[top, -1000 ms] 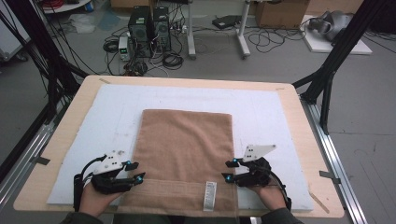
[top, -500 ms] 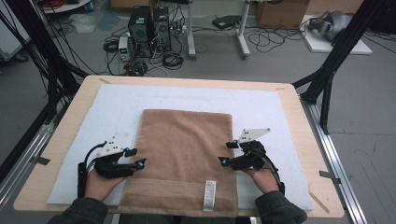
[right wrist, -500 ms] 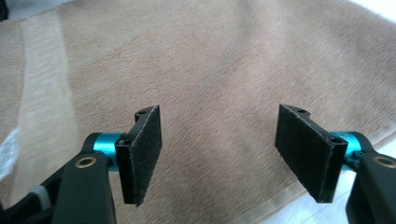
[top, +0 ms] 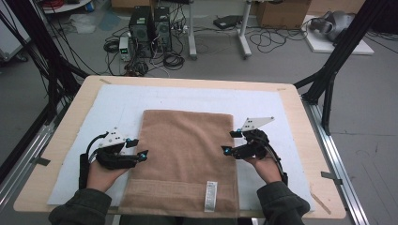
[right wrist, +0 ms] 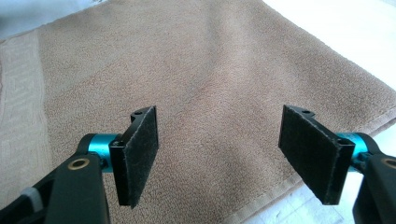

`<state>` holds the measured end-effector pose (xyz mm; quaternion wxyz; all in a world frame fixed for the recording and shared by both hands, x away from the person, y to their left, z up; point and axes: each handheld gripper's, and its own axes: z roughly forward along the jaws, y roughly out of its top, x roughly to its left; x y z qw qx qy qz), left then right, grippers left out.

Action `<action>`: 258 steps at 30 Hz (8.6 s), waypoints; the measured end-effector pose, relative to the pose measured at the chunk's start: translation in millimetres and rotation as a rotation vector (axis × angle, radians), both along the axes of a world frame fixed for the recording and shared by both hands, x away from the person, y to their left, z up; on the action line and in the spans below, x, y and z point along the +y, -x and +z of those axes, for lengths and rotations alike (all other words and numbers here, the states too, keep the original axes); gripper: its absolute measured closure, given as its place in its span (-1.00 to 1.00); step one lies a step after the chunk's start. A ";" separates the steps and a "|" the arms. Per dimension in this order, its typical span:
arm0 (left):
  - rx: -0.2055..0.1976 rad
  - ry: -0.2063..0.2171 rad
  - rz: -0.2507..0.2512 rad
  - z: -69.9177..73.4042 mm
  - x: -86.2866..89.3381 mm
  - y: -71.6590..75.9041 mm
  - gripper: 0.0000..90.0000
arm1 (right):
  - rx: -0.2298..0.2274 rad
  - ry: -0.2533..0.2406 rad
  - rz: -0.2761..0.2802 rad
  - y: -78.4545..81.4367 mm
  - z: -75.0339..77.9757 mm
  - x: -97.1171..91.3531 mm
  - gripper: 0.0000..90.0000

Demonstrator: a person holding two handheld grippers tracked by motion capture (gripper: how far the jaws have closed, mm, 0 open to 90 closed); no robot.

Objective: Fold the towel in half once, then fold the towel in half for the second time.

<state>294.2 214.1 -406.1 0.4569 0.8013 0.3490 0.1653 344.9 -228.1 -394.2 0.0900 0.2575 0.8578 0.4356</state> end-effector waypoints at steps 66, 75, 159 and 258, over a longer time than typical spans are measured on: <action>0.178 -0.046 0.183 -34.8 3.5 -121.0 0.84 | 0.180 0.076 -0.109 -103.3 -43.2 1.5 0.80; 0.086 0.037 0.238 -9.0 0.1 -129.9 0.86 | 0.085 0.054 -0.155 -116.5 -2.6 -2.0 0.82; 0.081 0.010 -0.137 12.7 29.7 23.3 0.30 | 0.091 -0.053 0.171 34.8 15.6 -10.5 0.44; 0.145 -0.088 0.084 -33.9 3.6 -59.7 0.02 | 0.091 0.098 -0.078 -39.3 -39.4 -12.7 -0.13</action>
